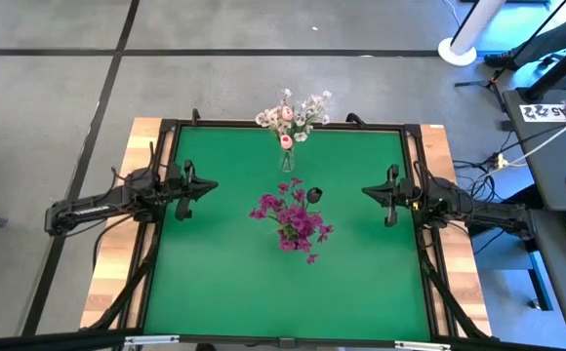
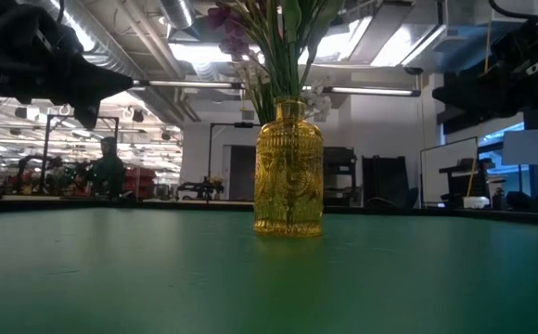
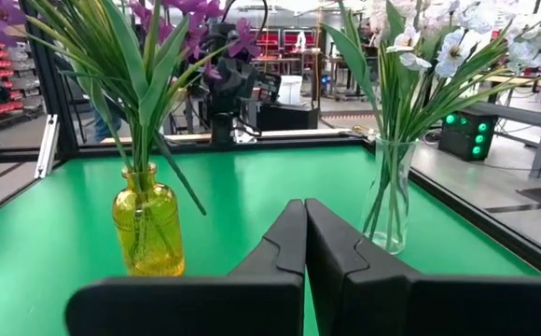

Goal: Sort flowers into vase by color
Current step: Return to Home Position

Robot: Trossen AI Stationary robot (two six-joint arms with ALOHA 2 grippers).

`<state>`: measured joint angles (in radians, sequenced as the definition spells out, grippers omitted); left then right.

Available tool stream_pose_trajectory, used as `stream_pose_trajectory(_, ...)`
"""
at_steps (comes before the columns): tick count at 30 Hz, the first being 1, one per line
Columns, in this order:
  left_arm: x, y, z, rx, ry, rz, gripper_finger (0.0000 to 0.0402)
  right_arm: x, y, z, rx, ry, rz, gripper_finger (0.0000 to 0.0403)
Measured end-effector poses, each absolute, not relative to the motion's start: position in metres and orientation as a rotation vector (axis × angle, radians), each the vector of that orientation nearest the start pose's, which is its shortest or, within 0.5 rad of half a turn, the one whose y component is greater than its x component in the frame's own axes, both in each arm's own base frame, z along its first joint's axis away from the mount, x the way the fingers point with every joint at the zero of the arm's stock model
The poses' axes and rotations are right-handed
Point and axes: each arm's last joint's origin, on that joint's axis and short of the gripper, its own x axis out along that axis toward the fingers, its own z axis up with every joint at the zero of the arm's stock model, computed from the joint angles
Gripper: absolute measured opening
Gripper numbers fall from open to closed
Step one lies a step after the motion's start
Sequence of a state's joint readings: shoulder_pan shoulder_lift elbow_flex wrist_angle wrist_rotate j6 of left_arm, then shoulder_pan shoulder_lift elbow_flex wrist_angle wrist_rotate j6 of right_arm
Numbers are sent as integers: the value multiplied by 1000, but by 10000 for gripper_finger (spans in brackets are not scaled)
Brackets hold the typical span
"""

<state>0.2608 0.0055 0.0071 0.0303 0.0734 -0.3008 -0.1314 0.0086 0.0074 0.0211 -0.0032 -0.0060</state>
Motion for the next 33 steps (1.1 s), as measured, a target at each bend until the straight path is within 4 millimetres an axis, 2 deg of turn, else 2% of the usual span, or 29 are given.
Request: stream_pose_trajectory(33, 95, 23, 168, -273, -58, 194, 0, 97, -13, 167, -6, -12, -128, 1)
